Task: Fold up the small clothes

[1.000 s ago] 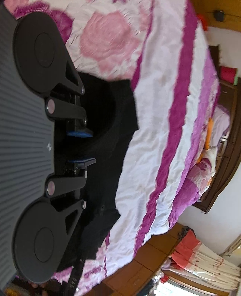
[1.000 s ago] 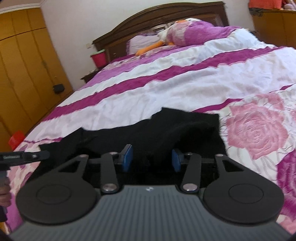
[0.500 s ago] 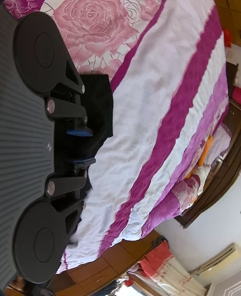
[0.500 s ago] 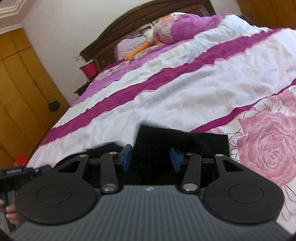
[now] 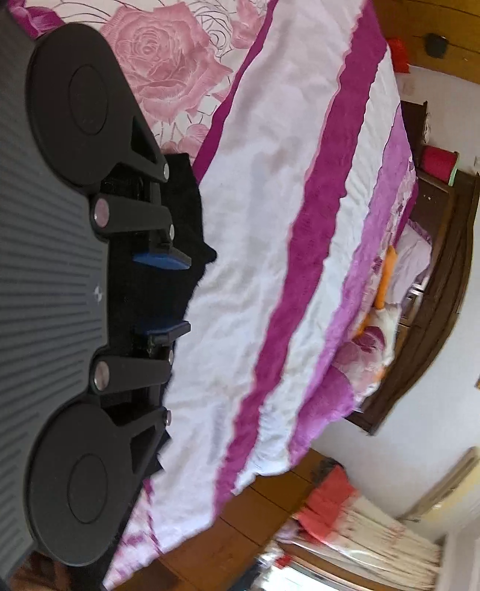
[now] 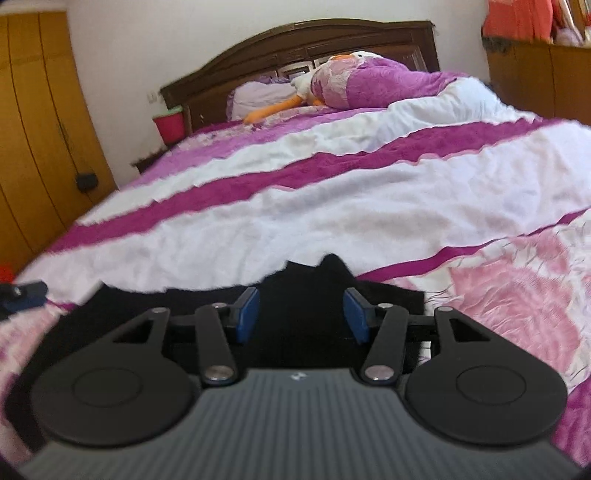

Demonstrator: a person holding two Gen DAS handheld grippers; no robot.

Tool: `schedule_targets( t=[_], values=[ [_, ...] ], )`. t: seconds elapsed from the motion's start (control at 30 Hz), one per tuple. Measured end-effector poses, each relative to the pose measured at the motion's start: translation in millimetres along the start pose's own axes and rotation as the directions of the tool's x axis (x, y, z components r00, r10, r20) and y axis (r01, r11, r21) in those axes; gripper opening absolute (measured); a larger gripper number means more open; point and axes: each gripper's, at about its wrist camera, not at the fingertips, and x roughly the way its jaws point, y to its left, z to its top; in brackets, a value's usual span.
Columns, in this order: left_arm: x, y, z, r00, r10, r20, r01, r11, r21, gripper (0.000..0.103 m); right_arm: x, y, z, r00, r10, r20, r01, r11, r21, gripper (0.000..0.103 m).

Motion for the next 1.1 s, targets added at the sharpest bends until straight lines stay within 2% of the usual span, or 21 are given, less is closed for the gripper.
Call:
schedule_targets(
  t=[0.07,0.17,0.27,0.43,0.57,0.8,0.97,1.1],
  values=[
    [16,3,-6,0.999,0.028,-0.020,-0.028,0.999,0.019,0.035,7,0,-4,0.999,-0.035,-0.010,0.034,0.999,-0.032,0.052],
    [44,14,-22,0.992,0.113,-0.054,-0.111,0.993,0.050,0.035,21,-2,-13,0.997,-0.072,-0.034,0.069,0.995,-0.068,0.051],
    [58,26,-34,0.993,0.107,-0.041,-0.105,0.993,0.049,0.035,32,-8,-21,0.997,-0.073,-0.034,0.071,0.995,-0.074,0.051],
    [68,16,-39,0.987,0.158,-0.030,-0.153,0.979,0.132,0.035,43,-18,-24,0.997,-0.066,-0.028,0.065,0.997,-0.029,0.052],
    [68,14,-40,0.987,0.159,-0.034,-0.153,0.979,0.131,0.035,43,-21,-24,0.998,-0.058,-0.031,0.058,0.998,0.002,0.053],
    [38,5,-27,0.984,0.168,-0.060,-0.159,0.978,0.132,0.035,19,-19,-15,0.997,-0.068,-0.031,0.069,0.997,0.036,0.053],
    [-1,-1,-22,0.978,0.205,-0.046,-0.196,0.970,0.142,0.036,-14,-25,-13,0.999,-0.033,-0.028,0.036,0.994,0.105,0.055],
    [-32,-4,-22,0.978,0.203,-0.043,-0.195,0.971,0.136,0.039,-43,-30,-14,1.000,-0.010,-0.021,0.013,0.989,0.144,0.055]
  ],
)
